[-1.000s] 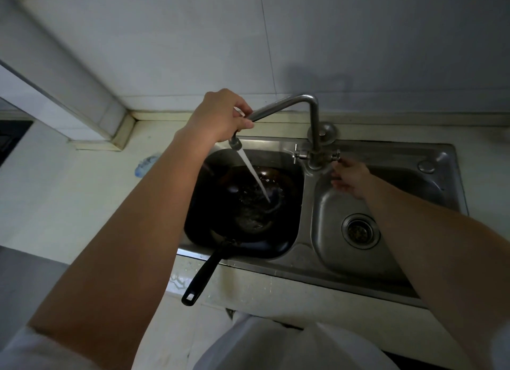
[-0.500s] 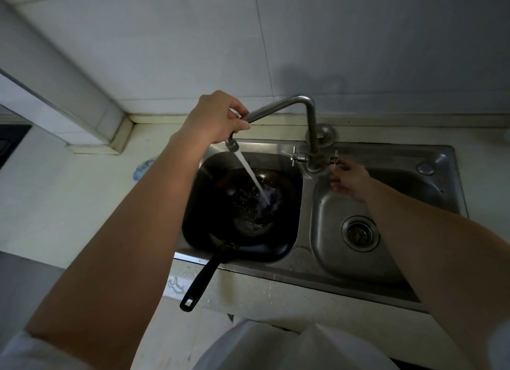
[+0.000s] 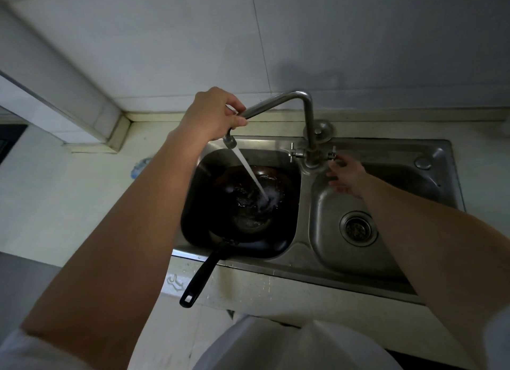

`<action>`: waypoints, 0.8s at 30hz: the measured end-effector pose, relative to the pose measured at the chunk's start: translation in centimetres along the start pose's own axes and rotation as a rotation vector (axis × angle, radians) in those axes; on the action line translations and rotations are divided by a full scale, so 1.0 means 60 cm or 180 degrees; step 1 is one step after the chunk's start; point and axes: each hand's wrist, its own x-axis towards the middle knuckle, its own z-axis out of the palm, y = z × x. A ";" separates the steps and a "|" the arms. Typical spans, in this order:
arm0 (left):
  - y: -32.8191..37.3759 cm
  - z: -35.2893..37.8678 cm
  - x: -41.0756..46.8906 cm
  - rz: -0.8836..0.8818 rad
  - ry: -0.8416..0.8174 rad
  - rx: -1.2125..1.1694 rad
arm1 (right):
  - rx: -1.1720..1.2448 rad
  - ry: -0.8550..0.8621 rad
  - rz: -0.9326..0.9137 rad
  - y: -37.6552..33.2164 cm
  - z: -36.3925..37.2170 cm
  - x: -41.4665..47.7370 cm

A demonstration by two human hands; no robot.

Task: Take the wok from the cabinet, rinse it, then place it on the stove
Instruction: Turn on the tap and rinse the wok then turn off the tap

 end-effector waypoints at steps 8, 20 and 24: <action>-0.003 0.003 0.002 0.0031 0.0019 -0.0021 | -0.0281 0.0221 -0.0146 -0.001 0.010 0.006; -0.005 0.004 0.008 0.0075 0.0035 -0.0010 | -0.0695 0.0389 -0.0393 0.002 0.007 0.020; -0.006 0.005 0.008 0.0079 0.0064 -0.0012 | -0.0817 0.0521 -0.0549 0.005 0.006 0.024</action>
